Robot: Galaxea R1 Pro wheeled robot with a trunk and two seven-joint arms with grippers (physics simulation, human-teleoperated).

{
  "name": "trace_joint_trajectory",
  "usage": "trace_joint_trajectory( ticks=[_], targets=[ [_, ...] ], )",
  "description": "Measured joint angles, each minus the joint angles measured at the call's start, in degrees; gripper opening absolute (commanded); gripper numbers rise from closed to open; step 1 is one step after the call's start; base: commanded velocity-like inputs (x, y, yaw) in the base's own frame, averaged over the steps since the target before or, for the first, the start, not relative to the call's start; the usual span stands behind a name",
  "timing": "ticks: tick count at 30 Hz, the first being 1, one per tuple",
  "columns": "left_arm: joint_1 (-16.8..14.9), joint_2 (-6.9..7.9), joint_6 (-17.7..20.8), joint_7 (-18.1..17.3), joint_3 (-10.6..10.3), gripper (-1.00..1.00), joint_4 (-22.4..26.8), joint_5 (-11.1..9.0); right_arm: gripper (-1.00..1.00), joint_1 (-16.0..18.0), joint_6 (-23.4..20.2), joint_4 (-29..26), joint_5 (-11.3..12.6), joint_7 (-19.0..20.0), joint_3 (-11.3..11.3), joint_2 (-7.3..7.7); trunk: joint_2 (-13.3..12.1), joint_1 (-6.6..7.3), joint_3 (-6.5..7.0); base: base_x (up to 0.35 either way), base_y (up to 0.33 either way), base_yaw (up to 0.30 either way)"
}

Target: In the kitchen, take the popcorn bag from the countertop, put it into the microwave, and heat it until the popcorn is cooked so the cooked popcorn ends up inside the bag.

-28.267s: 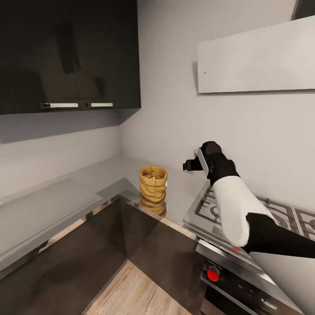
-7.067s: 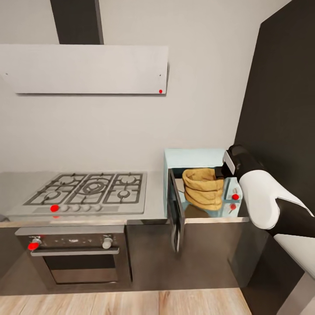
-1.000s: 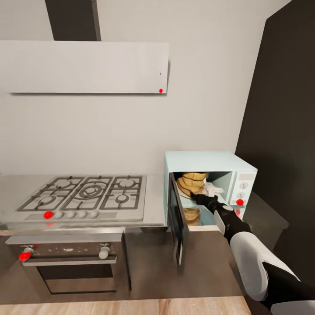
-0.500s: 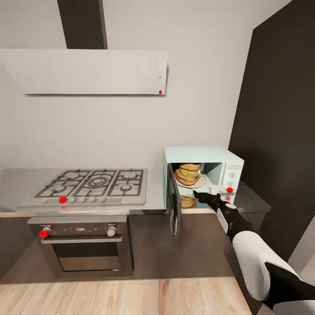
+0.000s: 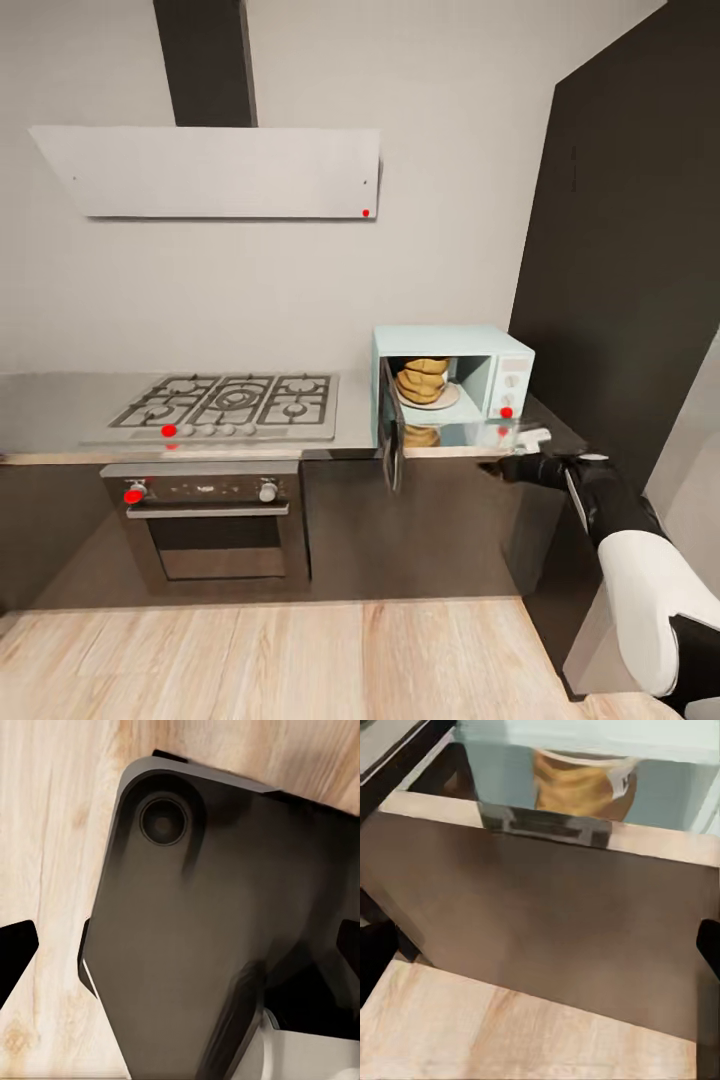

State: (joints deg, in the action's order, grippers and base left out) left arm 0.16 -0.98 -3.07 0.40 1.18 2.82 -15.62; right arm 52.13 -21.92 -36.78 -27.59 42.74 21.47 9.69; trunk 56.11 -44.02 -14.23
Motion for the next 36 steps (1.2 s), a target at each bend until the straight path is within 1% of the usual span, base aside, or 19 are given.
trace_joint_trajectory(
  ticks=[1,2,3,5,8,9,11,14,16,21,22,24,26,27,29,31,33,35,36],
  targets=[
    [0.00,0.02,-0.01,0.00,0.11,1.00,0.00,-0.18,1.00,-3.64,0.23,0.42,-2.68,-0.08,0.02,-0.12,0.01,0.01,0.00,-0.168,0.000,0.000],
    [0.00,0.02,-0.01,0.00,0.18,1.00,0.01,-0.25,1.00,-7.60,0.35,0.54,-3.58,-0.64,0.03,-0.25,0.00,0.02,-0.01,-0.086,0.000,0.000],
    [0.00,0.02,-0.01,0.00,0.23,1.00,0.01,-0.31,1.00,-9.47,0.45,0.63,-4.16,-2.13,0.03,-0.48,0.00,0.03,-0.01,-0.044,0.000,0.000],
    [0.00,0.02,-0.01,0.00,0.17,1.00,0.01,-0.35,1.00,-13.65,1.11,0.86,-4.49,-5.29,0.04,-0.68,0.01,0.03,-0.01,-0.018,0.000,0.000],
    [0.00,0.02,-0.01,0.00,0.06,1.00,0.00,-0.36,1.00,-17.46,2.58,3.27,-4.43,-6.80,0.16,-0.72,0.01,0.04,-0.01,-0.005,0.000,0.000],
    [0.00,0.02,-0.01,0.00,0.08,1.00,0.01,-0.36,1.00,-18.56,3.30,5.66,-4.46,-7.39,0.21,-0.70,0.01,0.04,-0.01,-0.001,0.000,0.000],
    [0.00,0.02,-0.01,0.00,0.15,1.00,0.00,-0.36,1.00,-19.60,6.00,13.09,-4.38,-10.83,0.19,-0.65,0.01,0.03,-0.01,0.000,0.000,0.000],
    [0.00,0.02,-0.02,0.00,0.12,1.00,0.00,-0.36,1.00,-19.87,13.22,23.90,-4.22,-21.43,0.24,-0.87,0.01,0.03,-0.01,0.000,0.000,0.000],
    [0.00,0.02,0.00,0.00,0.07,1.00,0.00,-0.36,1.00,-19.89,17.04,29.18,-4.12,-26.38,0.26,-0.94,0.01,0.03,0.00,0.000,0.000,0.000],
    [0.00,0.02,0.00,0.00,0.09,1.00,0.00,-0.36,1.00,-19.90,18.24,35.72,-3.80,-28.86,0.42,-0.99,0.01,0.03,0.00,0.000,0.000,0.000],
    [0.00,0.03,0.04,0.00,0.08,1.00,0.00,-0.31,1.00,-19.97,17.96,37.09,-3.47,-30.26,0.42,-1.04,0.01,0.04,0.00,0.000,0.000,0.000],
    [0.00,0.15,0.07,0.00,0.15,1.00,0.26,-0.34,1.00,-21.07,17.67,38.36,-1.50,-35.47,0.45,-1.04,0.01,0.04,-0.01,0.000,0.000,0.000],
    [-0.01,0.16,0.31,0.07,0.19,1.00,2.17,-0.34,1.00,-25.15,17.94,38.65,0.94,-38.16,0.51,-1.07,0.01,0.04,-0.01,0.000,0.000,0.000],
    [-0.01,0.12,0.49,0.10,0.19,1.00,3.67,-0.35,1.00,-27.05,18.06,38.67,2.08,-38.50,0.51,-1.08,0.01,0.04,-0.01,0.000,0.000,0.000],
    [-0.01,0.18,0.83,0.14,0.19,1.00,7.97,-0.38,1.00,-31.91,18.20,38.66,5.87,-39.00,0.53,-1.11,0.01,0.04,-0.01,0.000,0.000,0.000],
    [-0.01,0.20,1.03,0.22,0.19,1.00,12.12,-0.27,1.00,-34.64,18.44,38.65,8.73,-39.26,0.54,-1.04,0.01,0.04,0.00,0.000,0.000,-0.004],
    [-0.01,0.21,1.65,0.28,0.17,1.00,14.59,-0.05,1.00,-35.89,19.00,38.63,10.85,-39.41,0.55,-1.03,0.01,0.04,0.00,0.000,0.000,-0.103],
    [-0.01,0.46,4.80,0.26,0.13,1.00,17.69,0.28,1.00,-36.80,19.67,38.63,14.11,-39.47,0.55,-0.99,0.01,0.04,0.01,0.000,0.000,-0.205],
    [-0.01,0.79,6.55,0.19,0.12,1.00,18.89,0.38,1.00,-37.11,19.87,38.63,14.91,-39.52,0.55,-0.96,0.01,0.04,0.01,0.000,0.000,-0.226]
  ],
)
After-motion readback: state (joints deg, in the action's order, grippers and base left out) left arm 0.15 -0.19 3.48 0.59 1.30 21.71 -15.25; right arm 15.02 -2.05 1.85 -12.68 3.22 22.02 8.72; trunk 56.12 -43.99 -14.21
